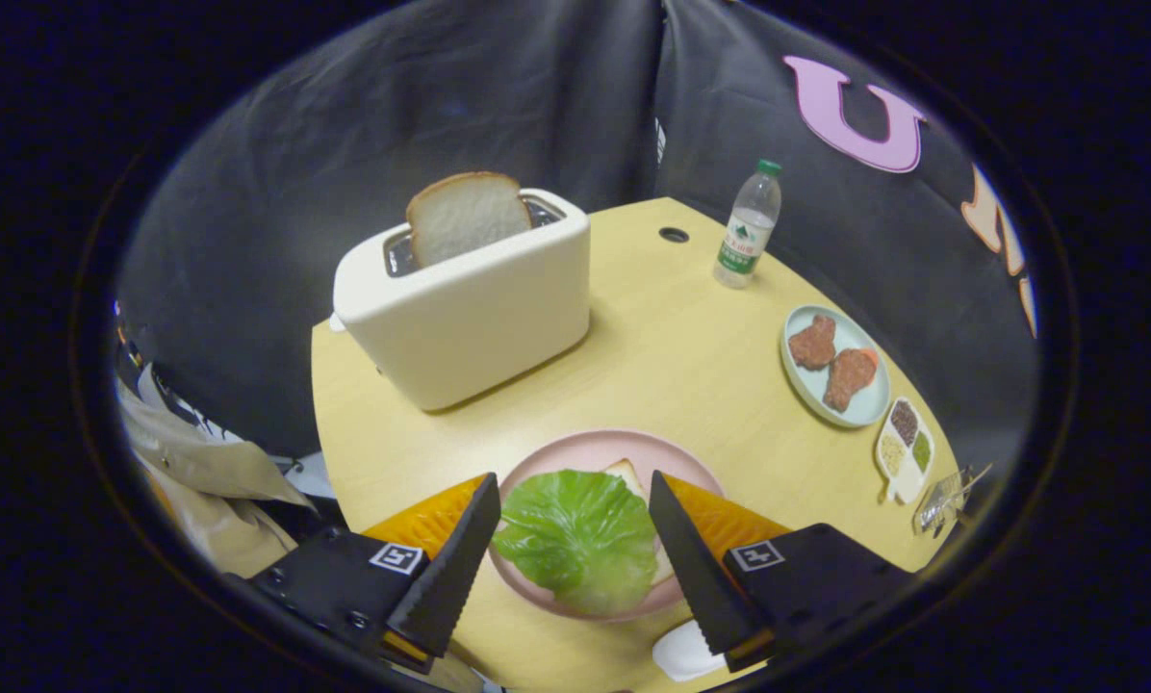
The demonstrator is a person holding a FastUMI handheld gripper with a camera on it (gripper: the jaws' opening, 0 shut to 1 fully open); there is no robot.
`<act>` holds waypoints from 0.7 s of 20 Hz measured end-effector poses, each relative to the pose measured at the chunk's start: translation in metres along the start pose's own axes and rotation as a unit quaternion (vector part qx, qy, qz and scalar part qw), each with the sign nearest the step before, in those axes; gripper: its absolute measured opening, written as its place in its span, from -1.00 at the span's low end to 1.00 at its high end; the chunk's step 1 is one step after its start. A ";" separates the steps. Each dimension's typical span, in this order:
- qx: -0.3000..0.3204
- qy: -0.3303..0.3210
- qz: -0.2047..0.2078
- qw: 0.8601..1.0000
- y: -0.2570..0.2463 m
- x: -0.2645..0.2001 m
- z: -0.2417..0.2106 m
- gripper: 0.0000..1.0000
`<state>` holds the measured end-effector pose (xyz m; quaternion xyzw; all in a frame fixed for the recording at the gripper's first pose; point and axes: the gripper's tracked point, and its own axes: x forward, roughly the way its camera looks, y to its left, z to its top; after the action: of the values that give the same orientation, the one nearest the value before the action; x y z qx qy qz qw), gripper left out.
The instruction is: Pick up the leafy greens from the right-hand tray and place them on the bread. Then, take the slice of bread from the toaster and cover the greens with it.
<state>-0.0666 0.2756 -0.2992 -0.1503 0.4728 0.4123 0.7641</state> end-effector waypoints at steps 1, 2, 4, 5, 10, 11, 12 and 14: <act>0.000 -0.006 -0.001 1.000 0.002 -0.003 0.008 0.98; 0.000 -0.012 -0.002 1.000 0.005 -0.005 0.016 0.98; -0.001 -0.024 -0.006 1.000 0.008 -0.008 0.032 0.98; -0.001 -0.033 -0.012 0.999 0.009 -0.009 0.042 0.98; 0.008 -0.057 -0.010 0.998 0.023 -0.007 0.080 0.98; 0.008 -0.061 -0.007 0.998 0.026 -0.006 0.087 0.98; 0.009 -0.064 -0.003 0.998 0.031 -0.004 0.094 0.98; 0.014 -0.070 0.007 0.997 0.041 -0.001 0.109 0.98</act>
<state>-0.0333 0.3674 -0.2366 -0.1070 0.4251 0.4205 0.7944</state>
